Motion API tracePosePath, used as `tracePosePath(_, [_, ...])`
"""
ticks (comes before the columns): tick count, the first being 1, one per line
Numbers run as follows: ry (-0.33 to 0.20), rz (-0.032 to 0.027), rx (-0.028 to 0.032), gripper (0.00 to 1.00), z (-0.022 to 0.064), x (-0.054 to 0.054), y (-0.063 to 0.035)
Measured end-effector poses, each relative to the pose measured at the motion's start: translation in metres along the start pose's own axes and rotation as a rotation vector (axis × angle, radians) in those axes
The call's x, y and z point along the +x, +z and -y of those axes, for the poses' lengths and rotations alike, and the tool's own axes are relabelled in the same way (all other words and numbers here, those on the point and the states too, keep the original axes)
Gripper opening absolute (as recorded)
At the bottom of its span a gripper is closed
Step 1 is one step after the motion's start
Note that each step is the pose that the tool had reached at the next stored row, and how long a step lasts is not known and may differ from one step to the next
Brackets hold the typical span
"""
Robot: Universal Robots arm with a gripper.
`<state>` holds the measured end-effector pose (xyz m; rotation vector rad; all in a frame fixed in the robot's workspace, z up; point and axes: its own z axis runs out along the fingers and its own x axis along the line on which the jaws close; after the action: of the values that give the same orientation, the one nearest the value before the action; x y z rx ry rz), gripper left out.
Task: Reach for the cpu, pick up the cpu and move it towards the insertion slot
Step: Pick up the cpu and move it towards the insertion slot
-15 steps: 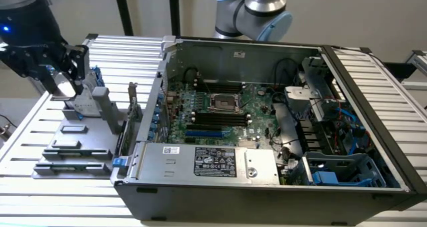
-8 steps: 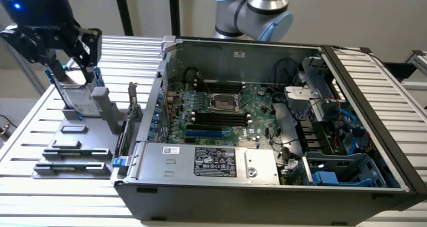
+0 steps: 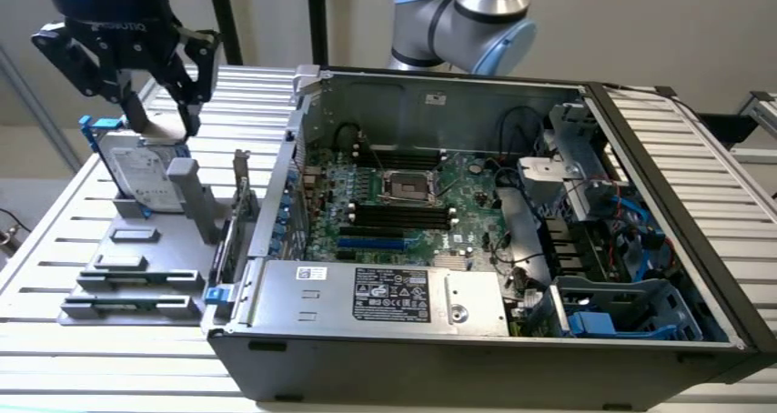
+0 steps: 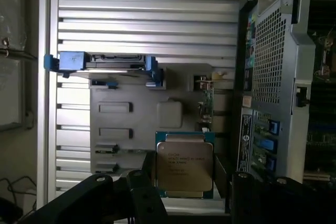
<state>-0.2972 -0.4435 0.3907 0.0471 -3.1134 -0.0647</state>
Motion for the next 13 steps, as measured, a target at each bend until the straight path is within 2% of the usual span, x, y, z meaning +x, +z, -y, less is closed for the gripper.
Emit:
tracePosePath(5, [0.000, -0.0007, -0.0002, 0.54, 0.0004, -0.022, -0.0069])
tracePosePath(13, [0.000, -0.0006, -0.0025, 0.54, 0.0011, -0.059, -0.0090])
